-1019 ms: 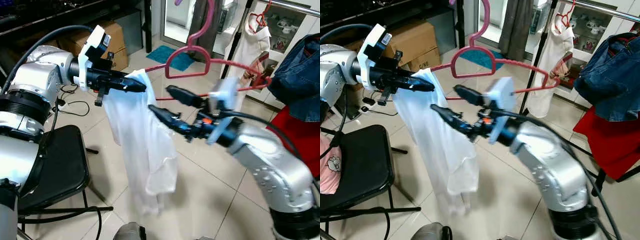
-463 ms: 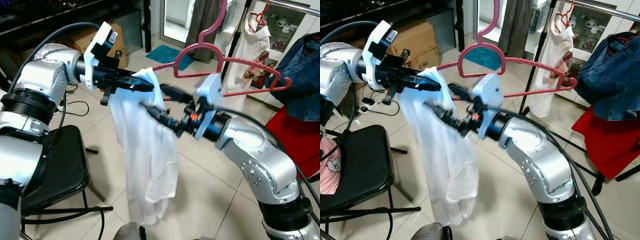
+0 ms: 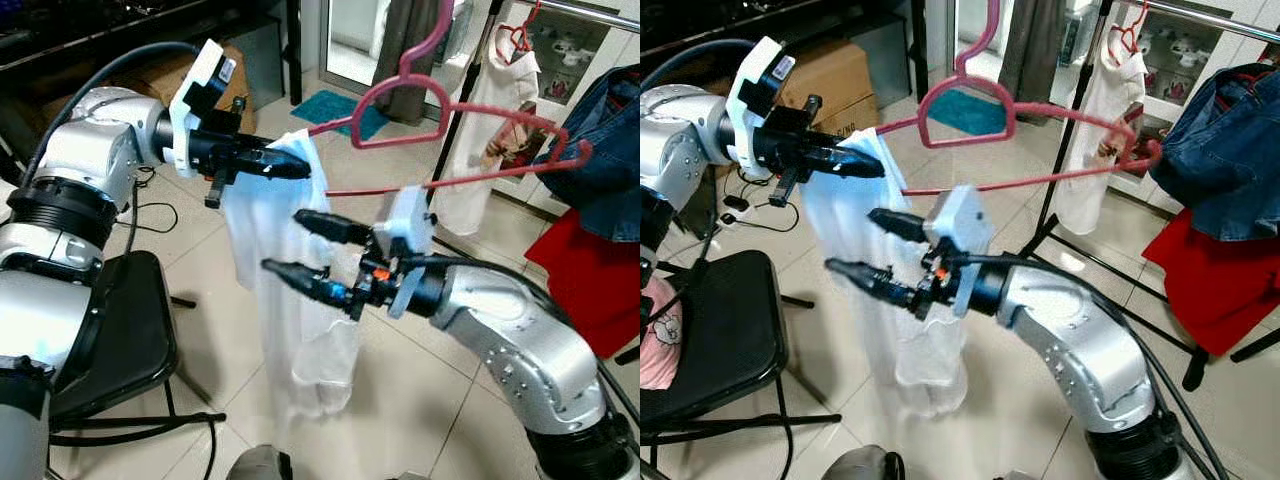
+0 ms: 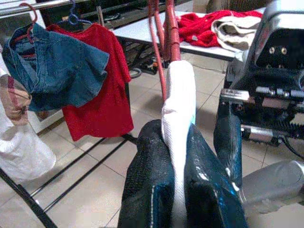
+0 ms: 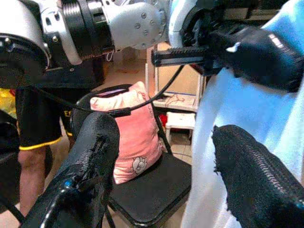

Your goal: Hang hanger

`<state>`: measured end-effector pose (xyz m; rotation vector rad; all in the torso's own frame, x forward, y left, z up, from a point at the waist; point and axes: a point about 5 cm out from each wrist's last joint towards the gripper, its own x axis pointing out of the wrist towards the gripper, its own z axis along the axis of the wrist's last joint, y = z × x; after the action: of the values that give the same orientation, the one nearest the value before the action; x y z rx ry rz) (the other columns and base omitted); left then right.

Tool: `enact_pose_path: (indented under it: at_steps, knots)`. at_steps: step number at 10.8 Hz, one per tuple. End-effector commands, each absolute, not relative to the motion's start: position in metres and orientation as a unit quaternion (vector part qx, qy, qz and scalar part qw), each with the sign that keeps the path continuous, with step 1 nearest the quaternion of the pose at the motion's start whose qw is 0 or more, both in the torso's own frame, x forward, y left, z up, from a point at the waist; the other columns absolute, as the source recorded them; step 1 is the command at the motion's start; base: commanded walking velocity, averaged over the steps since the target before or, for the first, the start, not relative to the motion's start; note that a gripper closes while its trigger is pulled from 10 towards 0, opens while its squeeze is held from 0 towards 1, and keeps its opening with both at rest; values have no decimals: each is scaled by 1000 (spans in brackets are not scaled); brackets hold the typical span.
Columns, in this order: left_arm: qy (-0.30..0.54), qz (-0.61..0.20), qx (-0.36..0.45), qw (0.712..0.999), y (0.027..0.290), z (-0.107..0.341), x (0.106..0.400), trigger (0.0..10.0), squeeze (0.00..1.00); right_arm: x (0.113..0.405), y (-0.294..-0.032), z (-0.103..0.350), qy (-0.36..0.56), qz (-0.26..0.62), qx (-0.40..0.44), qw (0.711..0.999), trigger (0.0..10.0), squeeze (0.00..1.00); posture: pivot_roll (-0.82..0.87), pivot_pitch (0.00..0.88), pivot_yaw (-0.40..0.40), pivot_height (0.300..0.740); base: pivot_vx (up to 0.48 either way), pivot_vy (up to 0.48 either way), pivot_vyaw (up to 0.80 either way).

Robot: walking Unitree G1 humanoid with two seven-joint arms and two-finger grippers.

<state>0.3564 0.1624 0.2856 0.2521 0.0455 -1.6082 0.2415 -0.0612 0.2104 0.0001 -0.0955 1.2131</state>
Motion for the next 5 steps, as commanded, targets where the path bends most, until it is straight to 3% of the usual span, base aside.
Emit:
enact_pose_path:
  at_steps: [1, 2, 3, 5]
  knots:
    - [-7, -725, 121, 678, 159, 300, 354, 0, 0, 245, -60, 208, -46, 558, -8, 828, 10000, 0, 16, 58, 71, 740, 0, 0, 0]
    - [-7, -725, 121, 678, 159, 300, 354, 0, 0, 245, -60, 208, -46, 558, -8, 828, 10000, 0, 16, 58, 71, 740, 0, 0, 0]
    - [-7, -728, 127, 674, 160, 302, 351, 0, 0, 253, -65, 204, -40, 532, -11, 846, 10000, 0, 23, 59, 67, 740, 0, 0, 0]
    - [-3, -727, 126, 675, 162, 303, 350, 0, 0, 241, -85, 208, -48, 563, -14, 825, 10000, 0, 21, 61, 68, 740, 0, 0, 0]
